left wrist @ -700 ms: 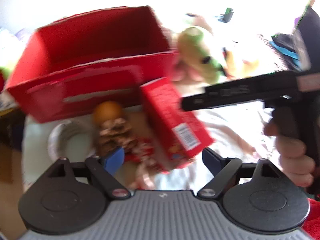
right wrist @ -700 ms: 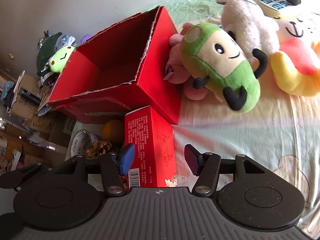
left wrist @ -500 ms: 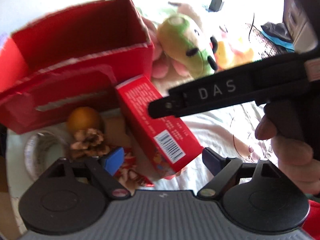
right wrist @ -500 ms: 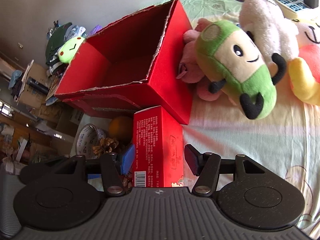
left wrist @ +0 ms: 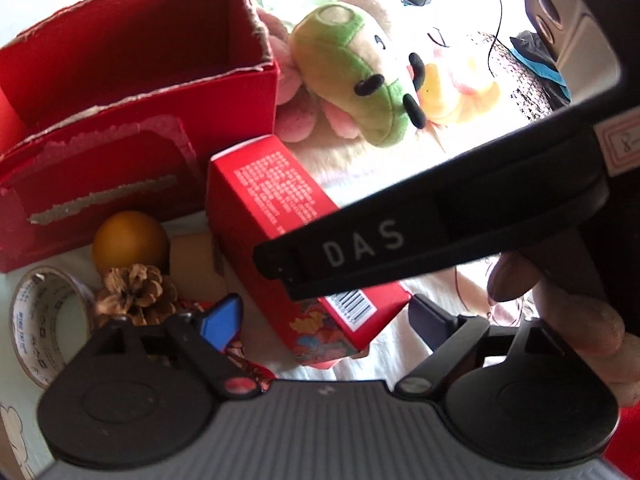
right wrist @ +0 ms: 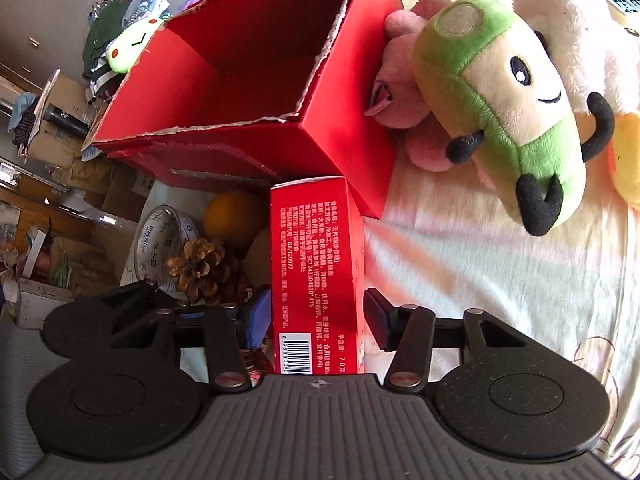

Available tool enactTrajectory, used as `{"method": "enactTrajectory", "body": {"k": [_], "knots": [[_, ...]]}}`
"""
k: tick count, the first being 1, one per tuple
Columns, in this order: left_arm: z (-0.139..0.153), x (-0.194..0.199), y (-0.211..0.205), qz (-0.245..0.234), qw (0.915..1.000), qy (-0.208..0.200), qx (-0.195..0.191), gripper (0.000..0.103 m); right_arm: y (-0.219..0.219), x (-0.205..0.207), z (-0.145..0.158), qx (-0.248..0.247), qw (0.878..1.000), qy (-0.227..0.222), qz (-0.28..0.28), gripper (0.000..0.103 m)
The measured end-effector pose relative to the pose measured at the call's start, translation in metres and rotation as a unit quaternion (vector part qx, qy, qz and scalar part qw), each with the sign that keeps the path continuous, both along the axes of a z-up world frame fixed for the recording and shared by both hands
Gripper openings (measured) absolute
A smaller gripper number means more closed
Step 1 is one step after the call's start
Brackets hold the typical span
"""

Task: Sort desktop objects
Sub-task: 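Carry the tall red carton in the right gripper over the red box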

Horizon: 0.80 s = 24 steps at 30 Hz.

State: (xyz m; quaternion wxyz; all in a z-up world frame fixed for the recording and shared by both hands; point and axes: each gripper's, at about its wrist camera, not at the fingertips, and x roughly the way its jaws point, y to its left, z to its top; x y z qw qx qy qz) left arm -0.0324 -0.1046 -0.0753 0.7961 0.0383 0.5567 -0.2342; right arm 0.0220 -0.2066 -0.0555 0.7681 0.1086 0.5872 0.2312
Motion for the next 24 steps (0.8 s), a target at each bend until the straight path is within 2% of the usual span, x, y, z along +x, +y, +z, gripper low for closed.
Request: {"method": "enactTrajectory", "body": {"k": [2,4,5,9,12,19,24], "knots": [[-0.003,0.002,-0.003,-0.001,1.0,0.007,-0.001,0.092,-0.002,-0.002,0.0,0.0,1.0,0.001,0.001,0.047],[-0.007,0.005,-0.009,-0.011,0.9999,0.011,-0.004,0.086,-0.005,-0.006,0.002,-0.009,1.0,-0.006,0.001,0.046],[-0.007,0.006,-0.014,-0.021,0.9996,0.017,-0.009,0.079,-0.006,-0.008,0.003,-0.01,1.0,-0.009,0.0,0.046],[-0.007,0.013,-0.029,-0.056,0.9982,0.014,-0.015,0.077,-0.022,-0.017,0.007,-0.013,0.999,-0.019,-0.03,0.046],[-0.001,0.007,-0.044,-0.101,0.9948,0.0,-0.018,0.074,-0.041,-0.027,0.013,-0.012,0.998,-0.024,-0.063,0.046],[0.046,-0.003,-0.084,-0.193,0.9772,-0.086,-0.016,0.072,-0.089,-0.045,0.057,0.015,0.983,-0.078,-0.163,0.046],[0.102,0.017,-0.086,-0.223,0.9574,-0.184,-0.01,0.068,-0.092,-0.03,0.114,0.037,0.965,-0.168,-0.196,0.046]]}}
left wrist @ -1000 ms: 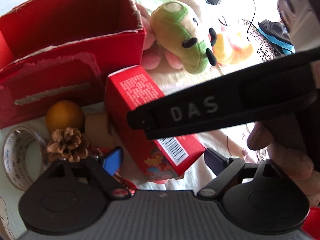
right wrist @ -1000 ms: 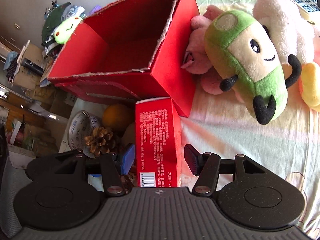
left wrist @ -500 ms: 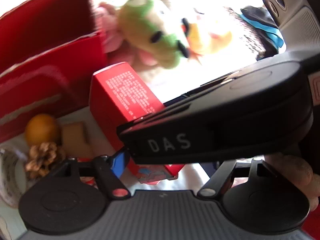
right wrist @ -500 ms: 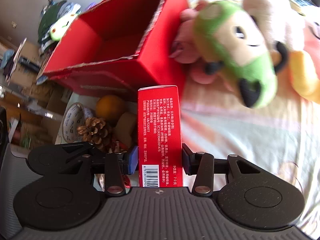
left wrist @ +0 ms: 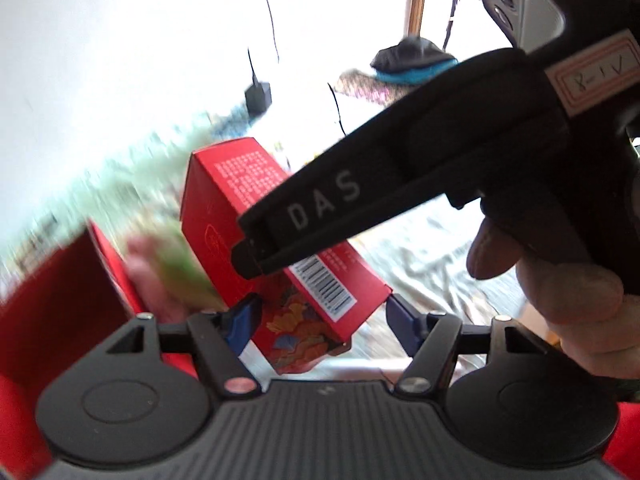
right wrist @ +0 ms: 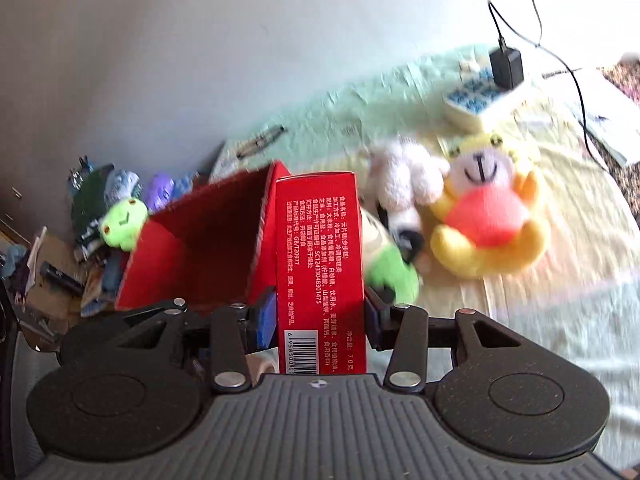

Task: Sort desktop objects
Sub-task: 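Carry the tall red carton in the right gripper over the red box, then lower the red carton into the red box and open the right gripper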

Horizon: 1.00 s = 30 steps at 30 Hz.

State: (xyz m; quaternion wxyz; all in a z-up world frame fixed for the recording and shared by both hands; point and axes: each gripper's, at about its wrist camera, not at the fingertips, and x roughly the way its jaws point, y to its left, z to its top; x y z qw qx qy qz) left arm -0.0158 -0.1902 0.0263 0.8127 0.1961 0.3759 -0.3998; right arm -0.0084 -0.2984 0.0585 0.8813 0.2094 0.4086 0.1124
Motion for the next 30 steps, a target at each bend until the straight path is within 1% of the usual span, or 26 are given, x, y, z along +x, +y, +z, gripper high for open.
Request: {"method": "enactTrajectory", "body": {"k": [2,4,6,8,11,12,14,16,17,18,20,22,23,25,27,28,30], "knots": [[0.022,0.017,0.012,-0.003,0.9996,-0.026,-0.006,0.068,0.013,0.012,0.022,-0.006,0.999,-0.035,-0.001,0.046],[0.038,0.033,0.028,-0.003,0.9989,-0.046,-0.007,0.068,0.03,0.027,0.039,-0.011,0.999,-0.054,-0.001,0.046],[0.047,0.049,0.048,-0.003,0.9978,-0.066,-0.003,0.068,0.05,0.042,0.048,-0.021,0.998,-0.062,0.01,0.046],[0.048,0.071,0.072,0.0,0.9978,-0.066,-0.002,0.068,0.076,0.065,0.045,-0.044,0.997,-0.057,0.031,0.046],[0.029,0.11,0.107,0.015,0.9997,-0.019,-0.011,0.069,0.115,0.094,0.026,-0.08,0.995,-0.026,0.058,0.046],[0.018,0.121,0.118,0.023,0.9996,-0.003,-0.013,0.071,0.126,0.103,0.017,-0.087,0.994,-0.012,0.064,0.046],[-0.009,0.142,0.137,0.037,0.9989,0.027,-0.013,0.071,0.147,0.118,-0.005,-0.103,0.992,0.015,0.072,0.046],[-0.037,0.162,0.149,0.05,0.9971,0.055,-0.014,0.07,0.166,0.13,-0.028,-0.137,0.987,0.034,0.076,0.046],[-0.051,0.172,0.155,0.055,0.9958,0.071,-0.016,0.07,0.176,0.136,-0.037,-0.157,0.984,0.041,0.077,0.046],[-0.059,0.172,0.173,0.059,0.994,0.09,-0.017,0.07,0.183,0.14,-0.048,-0.172,0.981,0.05,0.077,0.046],[-0.083,0.19,0.184,0.071,0.9877,0.136,-0.029,0.071,0.19,0.15,-0.065,-0.189,0.977,0.072,0.068,0.046],[-0.099,0.201,0.192,0.084,0.9818,0.168,-0.029,0.069,0.192,0.156,-0.075,-0.21,0.973,0.084,0.051,0.046],[-0.105,0.206,0.194,0.084,0.9807,0.175,-0.029,0.069,0.194,0.159,-0.077,-0.22,0.97,0.09,0.048,0.046],[-0.105,0.192,0.203,0.079,0.9799,0.181,-0.024,0.07,0.195,0.163,-0.085,-0.232,0.966,0.107,0.041,0.046],[-0.105,0.192,0.212,0.08,0.974,0.209,-0.036,0.072,0.198,0.163,-0.085,-0.246,0.963,0.105,0.037,0.046],[-0.106,0.195,0.214,0.083,0.9735,0.21,-0.036,0.073,0.199,0.163,-0.084,-0.248,0.962,0.106,0.036,0.047],[-0.095,0.185,0.216,0.084,0.9745,0.206,-0.025,0.076,0.202,0.162,-0.083,-0.244,0.963,0.107,0.04,0.046]]}}
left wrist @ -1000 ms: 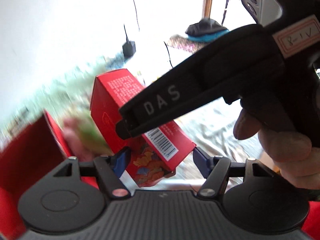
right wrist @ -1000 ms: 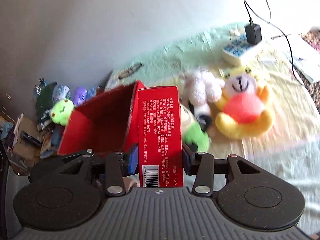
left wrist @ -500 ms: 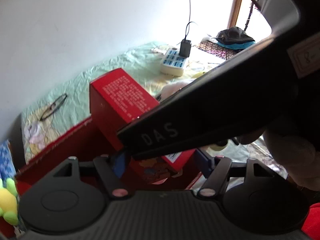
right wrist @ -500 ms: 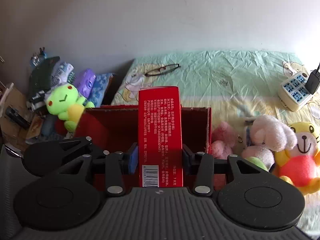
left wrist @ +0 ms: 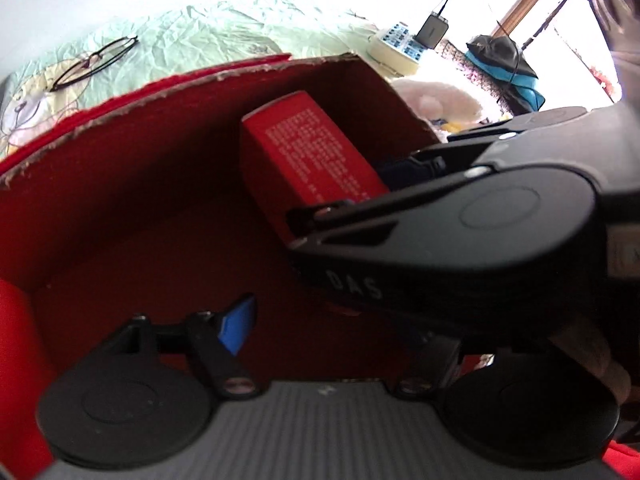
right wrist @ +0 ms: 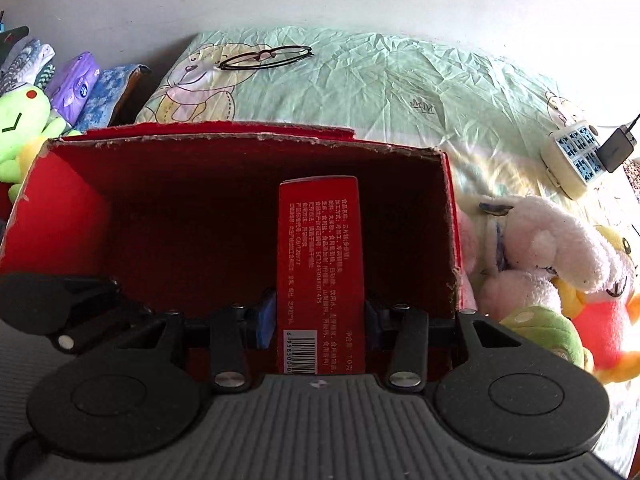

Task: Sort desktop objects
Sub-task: 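Lower the red carton into the red box and open the right gripper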

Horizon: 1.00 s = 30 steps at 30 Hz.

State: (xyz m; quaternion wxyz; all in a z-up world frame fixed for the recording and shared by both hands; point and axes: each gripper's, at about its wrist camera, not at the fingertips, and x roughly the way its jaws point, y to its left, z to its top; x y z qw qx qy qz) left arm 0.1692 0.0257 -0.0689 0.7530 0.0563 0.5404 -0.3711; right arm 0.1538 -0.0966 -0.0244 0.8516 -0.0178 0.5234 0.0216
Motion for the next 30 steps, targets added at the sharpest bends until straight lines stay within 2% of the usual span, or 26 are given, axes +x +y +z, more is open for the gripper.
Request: {"method": "enactTrajectory", "body": {"k": [3,7,10,15,17,20,23,26,28,30], "knots": [[0.009,-0.005,-0.002,-0.003,0.9999,-0.008,0.007,0.076,0.001,0.006,0.0,0.026,1.0,0.016,-0.004,0.046],[0.012,-0.004,0.01,0.018,0.9998,0.002,-0.001,0.076,0.006,0.011,-0.004,-0.011,1.0,0.014,-0.003,0.046],[0.016,-0.006,0.015,0.029,0.9995,-0.009,-0.005,0.076,0.007,0.007,0.0,0.013,1.0,0.019,0.013,0.046],[0.027,-0.016,0.027,0.048,0.9983,-0.033,-0.001,0.076,0.004,-0.005,0.016,0.027,0.999,-0.017,0.01,0.05],[0.03,-0.018,0.03,0.06,0.9974,-0.039,0.006,0.076,0.0,-0.006,0.018,0.057,0.998,-0.009,0.005,0.05],[0.035,-0.02,0.032,0.07,0.9966,-0.042,0.01,0.076,-0.007,-0.002,0.012,0.16,0.987,0.027,0.005,0.046],[0.037,-0.022,0.04,0.077,0.9956,-0.053,0.014,0.076,-0.008,0.001,0.008,0.196,0.98,0.034,-0.004,0.041],[0.04,-0.024,0.045,0.088,0.9943,-0.058,0.017,0.076,-0.011,-0.005,0.015,0.197,0.98,0.007,-0.014,0.041],[0.039,-0.024,0.046,0.091,0.9941,-0.056,0.015,0.076,-0.016,-0.012,0.025,0.164,0.986,-0.036,-0.025,0.042],[0.04,-0.022,0.043,0.095,0.9938,-0.055,0.017,0.076,-0.018,-0.011,0.026,0.121,0.991,-0.046,-0.032,0.043]]}}
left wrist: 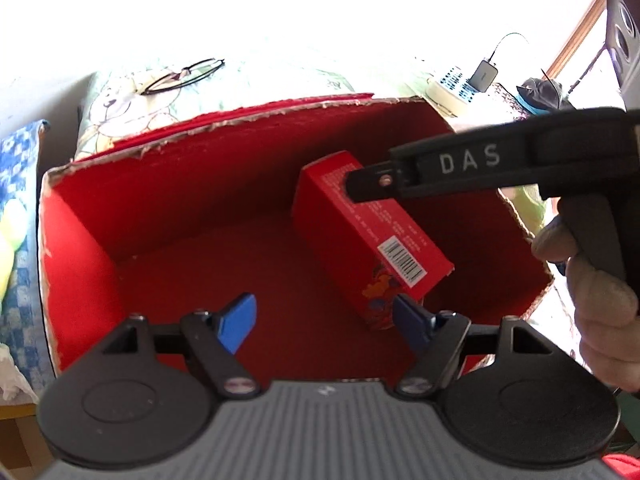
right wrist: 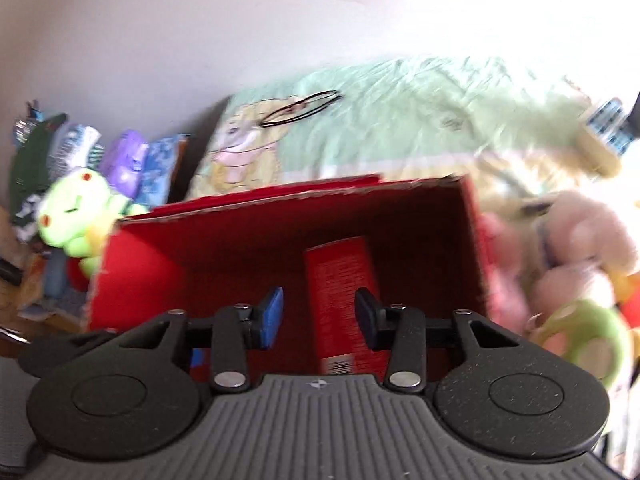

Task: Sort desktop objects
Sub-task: 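Lower the red carton into the red box and open the right gripper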

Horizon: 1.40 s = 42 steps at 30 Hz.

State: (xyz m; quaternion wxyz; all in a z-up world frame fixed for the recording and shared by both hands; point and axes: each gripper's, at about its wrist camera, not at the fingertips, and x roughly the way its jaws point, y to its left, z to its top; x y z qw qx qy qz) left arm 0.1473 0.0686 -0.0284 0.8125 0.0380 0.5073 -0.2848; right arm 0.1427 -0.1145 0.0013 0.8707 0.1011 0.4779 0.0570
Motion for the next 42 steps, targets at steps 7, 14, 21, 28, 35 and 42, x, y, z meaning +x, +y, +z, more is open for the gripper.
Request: {"method": "enactTrajectory", "body": {"k": [7,14,21,28,35,42], "knots": [[0.005,0.01,-0.011,0.013,0.9999,0.003,-0.002,0.076,-0.022,-0.003,-0.001,0.105,0.994,0.0,0.013,0.042],[0.0,0.003,-0.004,0.017,0.9998,0.008,0.009,0.076,-0.007,0.011,-0.022,0.135,0.989,0.051,0.037,0.042],[-0.004,0.006,-0.003,0.025,0.9996,0.011,0.009,0.076,-0.02,0.003,-0.018,0.053,0.998,0.027,-0.014,0.027],[-0.003,0.011,-0.006,0.03,0.9995,0.007,0.008,0.076,-0.018,-0.003,-0.012,0.118,0.993,0.012,0.022,0.033],[-0.009,0.011,-0.002,0.034,0.9992,0.017,0.013,0.076,-0.005,0.008,-0.021,0.04,0.999,0.028,0.008,0.033],[-0.013,0.015,-0.002,0.038,0.9989,0.024,0.012,0.076,-0.019,0.003,-0.022,0.053,0.998,0.023,-0.008,0.033]]}}
